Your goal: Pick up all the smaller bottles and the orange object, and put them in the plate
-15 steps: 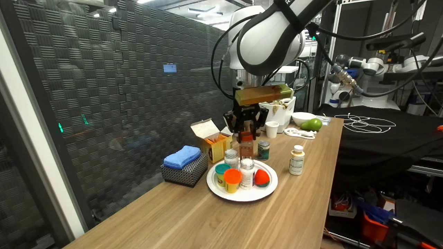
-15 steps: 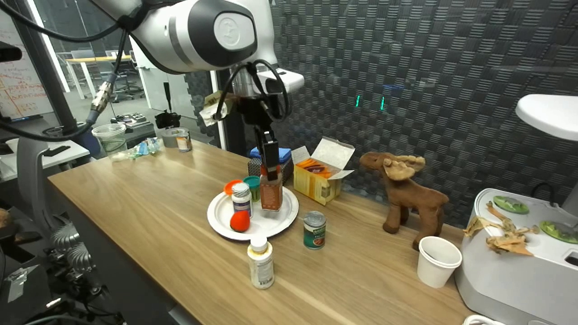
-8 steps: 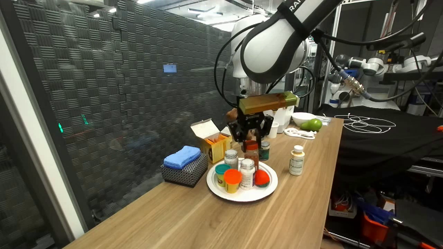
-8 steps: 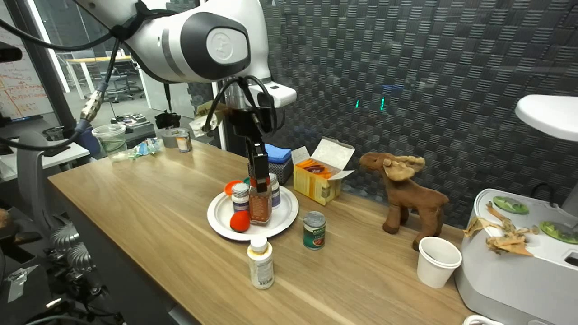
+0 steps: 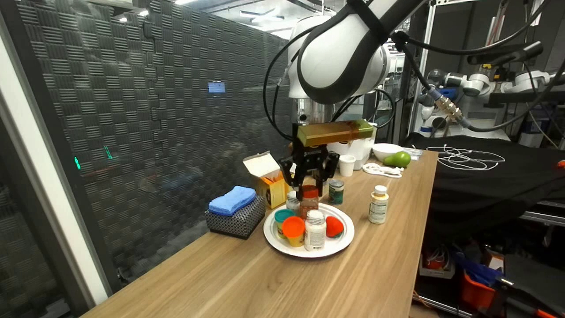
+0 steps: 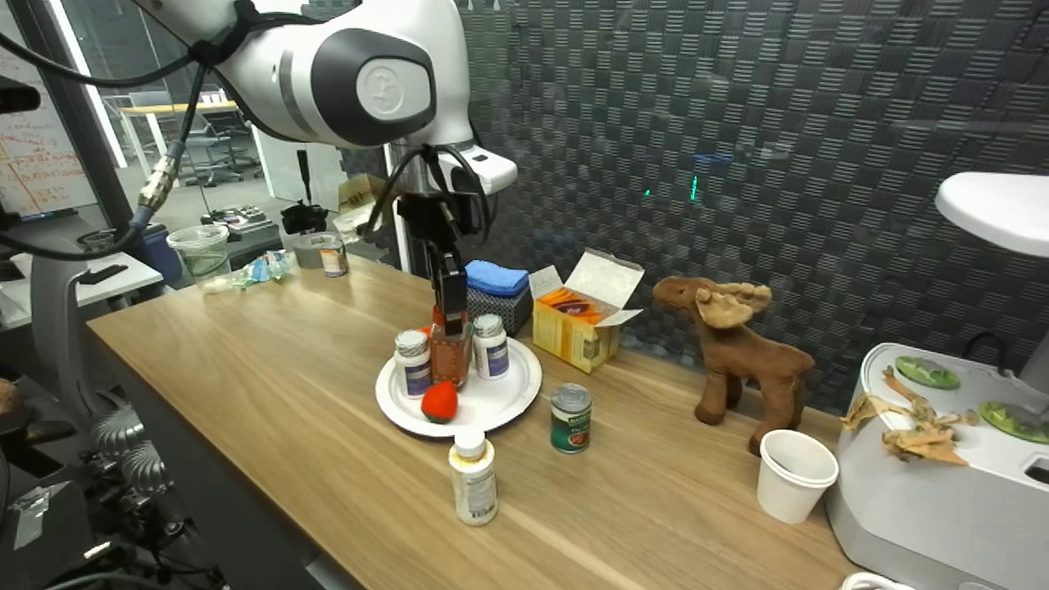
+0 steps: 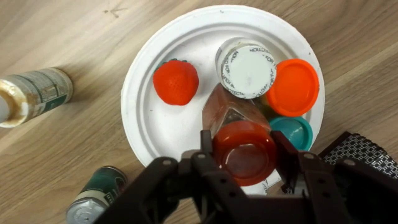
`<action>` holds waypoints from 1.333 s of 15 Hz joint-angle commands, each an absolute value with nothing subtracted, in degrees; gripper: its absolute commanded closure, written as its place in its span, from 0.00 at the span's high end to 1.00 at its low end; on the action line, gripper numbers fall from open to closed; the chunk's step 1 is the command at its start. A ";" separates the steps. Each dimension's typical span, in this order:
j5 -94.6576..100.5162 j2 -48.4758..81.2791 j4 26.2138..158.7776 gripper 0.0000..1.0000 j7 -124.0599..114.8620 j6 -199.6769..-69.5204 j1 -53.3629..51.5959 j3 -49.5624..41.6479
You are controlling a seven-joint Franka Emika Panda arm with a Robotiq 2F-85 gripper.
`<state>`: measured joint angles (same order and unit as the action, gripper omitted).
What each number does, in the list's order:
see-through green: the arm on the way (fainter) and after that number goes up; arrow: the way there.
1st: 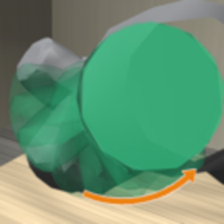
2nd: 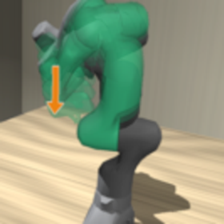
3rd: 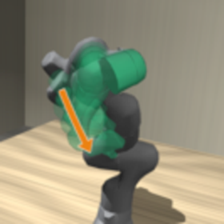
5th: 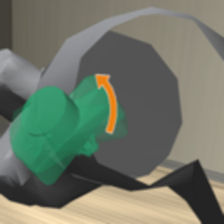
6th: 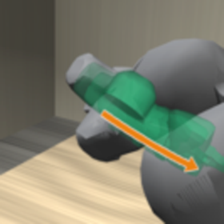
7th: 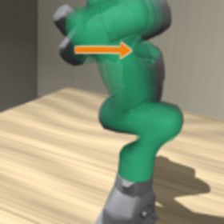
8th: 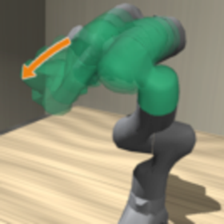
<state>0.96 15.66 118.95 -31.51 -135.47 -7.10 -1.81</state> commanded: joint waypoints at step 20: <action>9.49 1.38 133.40 1.00 -40.54 -140.65 -6.56 -4.04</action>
